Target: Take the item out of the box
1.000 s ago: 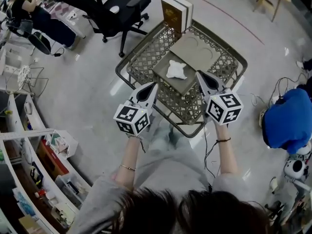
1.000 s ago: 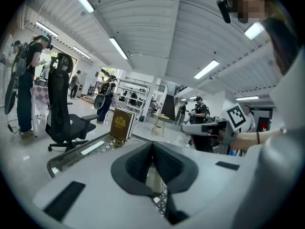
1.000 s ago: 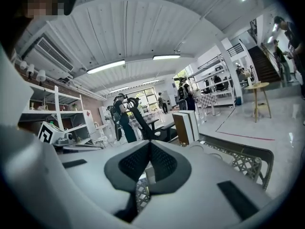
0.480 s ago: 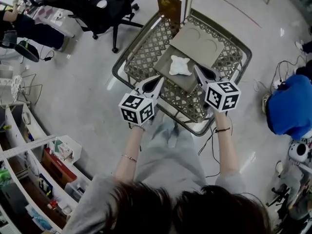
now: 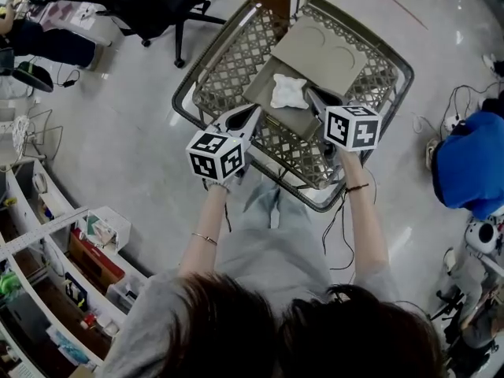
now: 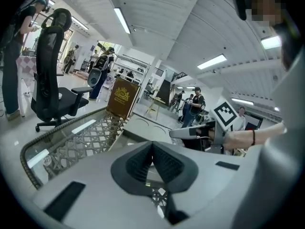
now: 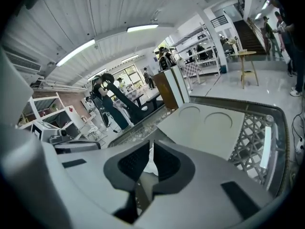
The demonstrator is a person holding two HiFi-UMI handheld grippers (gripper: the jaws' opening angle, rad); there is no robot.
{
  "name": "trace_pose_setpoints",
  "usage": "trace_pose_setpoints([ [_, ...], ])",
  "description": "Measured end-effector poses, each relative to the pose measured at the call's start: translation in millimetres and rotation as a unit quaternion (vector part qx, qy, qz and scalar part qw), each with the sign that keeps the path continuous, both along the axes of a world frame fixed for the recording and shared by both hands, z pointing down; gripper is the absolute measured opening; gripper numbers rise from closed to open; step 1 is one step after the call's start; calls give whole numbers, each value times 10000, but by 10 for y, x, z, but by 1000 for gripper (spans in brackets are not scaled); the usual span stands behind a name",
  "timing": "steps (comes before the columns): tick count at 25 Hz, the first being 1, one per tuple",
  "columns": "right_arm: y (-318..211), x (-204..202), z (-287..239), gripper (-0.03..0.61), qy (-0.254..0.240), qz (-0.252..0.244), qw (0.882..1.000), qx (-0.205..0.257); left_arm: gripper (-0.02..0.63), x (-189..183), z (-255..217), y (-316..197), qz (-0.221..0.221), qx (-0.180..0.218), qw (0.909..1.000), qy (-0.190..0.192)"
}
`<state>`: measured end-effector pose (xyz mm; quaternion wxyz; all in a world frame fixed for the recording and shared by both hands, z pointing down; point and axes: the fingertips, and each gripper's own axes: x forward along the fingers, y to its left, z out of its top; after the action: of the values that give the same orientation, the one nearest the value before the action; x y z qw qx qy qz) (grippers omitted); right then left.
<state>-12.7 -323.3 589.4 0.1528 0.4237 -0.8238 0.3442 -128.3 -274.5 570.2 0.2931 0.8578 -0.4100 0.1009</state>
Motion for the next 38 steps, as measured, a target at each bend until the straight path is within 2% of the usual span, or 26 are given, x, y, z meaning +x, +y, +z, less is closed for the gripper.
trace_pose_setpoints([
  [4,-43,-48,164,87,-66,-59,9995,-316,17,9,82,-59,-40,-80,10000,19],
  [6,-55,-67,236,90,-78,-73,9989,-454,17,37,118,-73,-7,-115,9999,13],
  [14,-60,-123,564,167,-63,-42,9948,-1014,17,122,250,-83,149,-258,9996,29],
  [23,-140,-162,854,178,238,42,9884,-1498,17,167,354,-70,346,-478,9982,134],
  [38,-229,-235,1174,172,894,-2,9745,-2060,17,170,436,-40,357,-629,9971,232],
])
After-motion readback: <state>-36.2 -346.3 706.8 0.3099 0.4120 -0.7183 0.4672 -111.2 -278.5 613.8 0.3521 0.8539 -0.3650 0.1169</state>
